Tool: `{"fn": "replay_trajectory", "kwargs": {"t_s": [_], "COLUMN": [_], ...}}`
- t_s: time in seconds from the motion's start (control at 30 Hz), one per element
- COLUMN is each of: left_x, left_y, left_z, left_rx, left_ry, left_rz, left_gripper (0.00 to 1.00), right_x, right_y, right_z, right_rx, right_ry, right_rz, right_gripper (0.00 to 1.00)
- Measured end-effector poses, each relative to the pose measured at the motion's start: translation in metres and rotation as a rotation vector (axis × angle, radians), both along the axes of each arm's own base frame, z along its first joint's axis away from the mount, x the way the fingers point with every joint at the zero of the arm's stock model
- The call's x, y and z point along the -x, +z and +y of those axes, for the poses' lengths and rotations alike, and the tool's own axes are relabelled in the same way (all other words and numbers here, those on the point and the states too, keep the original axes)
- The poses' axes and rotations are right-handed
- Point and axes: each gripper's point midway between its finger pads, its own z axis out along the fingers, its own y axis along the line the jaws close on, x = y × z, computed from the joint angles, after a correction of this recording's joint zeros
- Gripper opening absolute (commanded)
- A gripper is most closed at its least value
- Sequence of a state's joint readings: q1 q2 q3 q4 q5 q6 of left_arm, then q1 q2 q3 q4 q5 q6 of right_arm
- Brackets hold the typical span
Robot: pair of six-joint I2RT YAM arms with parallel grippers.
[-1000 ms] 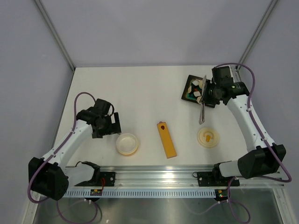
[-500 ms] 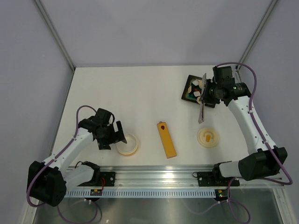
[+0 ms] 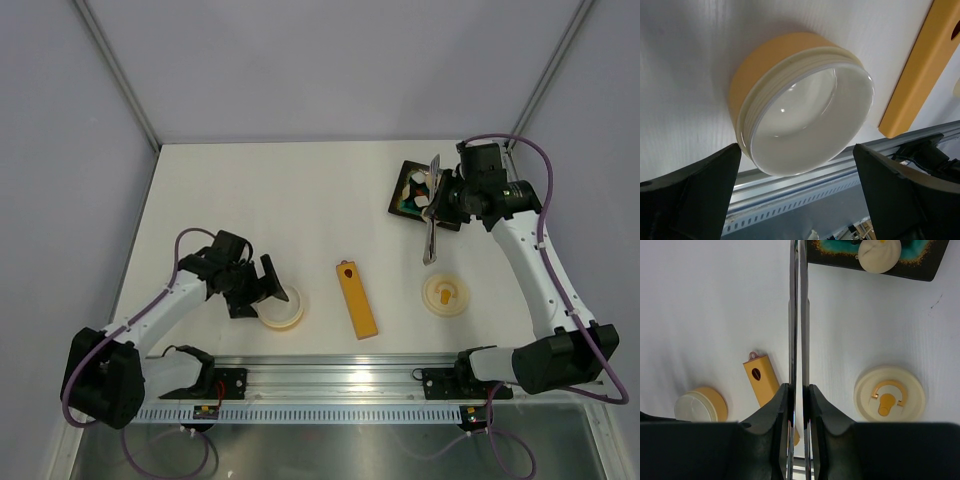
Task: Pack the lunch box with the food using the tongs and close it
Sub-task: Move the packing box to the center of the board.
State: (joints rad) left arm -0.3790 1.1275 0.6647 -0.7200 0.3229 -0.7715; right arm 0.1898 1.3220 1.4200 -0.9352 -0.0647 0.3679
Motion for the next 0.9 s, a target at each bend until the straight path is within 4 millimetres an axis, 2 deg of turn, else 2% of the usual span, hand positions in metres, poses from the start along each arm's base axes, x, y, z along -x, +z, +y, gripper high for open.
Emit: {"fn": "replay_trajectory", "kwargs": {"t_s": [0.2, 0.3, 0.4, 0.57, 0.7, 0.8, 0.9], "left_x": [-0.013, -0.03, -0.036, -0.033, -0.022, -0.02, -0.021], "left_y": [-0.005, -0.001, 0.007, 0.022, 0.034, 0.03, 0.016], "left_z": [-0.013, -0.018, -0.021, -0.026, -0.048, -0.064, -0.072], "left_rx": [0.016, -0.014, -0.079, -0.227, -0.236, -0.204, -0.195], "left_ry": [-0.014, -0.032, -0.068, -0.166, -0.287, -0.33, -0.348], "left_rz": [0.013, -0.008, -0.058, -0.147, -0.196, -0.186, -0.141], "left_gripper": [0.99, 0.98, 0.98, 0.98, 0.99, 0.99, 0.99], "right_x": [0.001, 0.002, 0.004, 0.006, 0.005, 0.005, 0.005], "right_y": [-0.002, -0.004, -0.007, -0.013, -0.011, -0.011, -0.011], "right_z": [0.001, 0.001, 0.001, 0.004, 0.006, 0.006, 0.006], "right_rx": [-0.007, -0.009, -0.012, -0.029, -0.038, -0.039, -0.04], "right_ry": [0.001, 0.0, -0.002, 0.0, 0.003, 0.004, 0.004], "right_rz": [0.005, 0.01, 0.016, 0.033, 0.027, 0.024, 0.025], "right_gripper": [0.24, 0.24, 0.24, 0.24, 0.24, 0.24, 0.24]}}
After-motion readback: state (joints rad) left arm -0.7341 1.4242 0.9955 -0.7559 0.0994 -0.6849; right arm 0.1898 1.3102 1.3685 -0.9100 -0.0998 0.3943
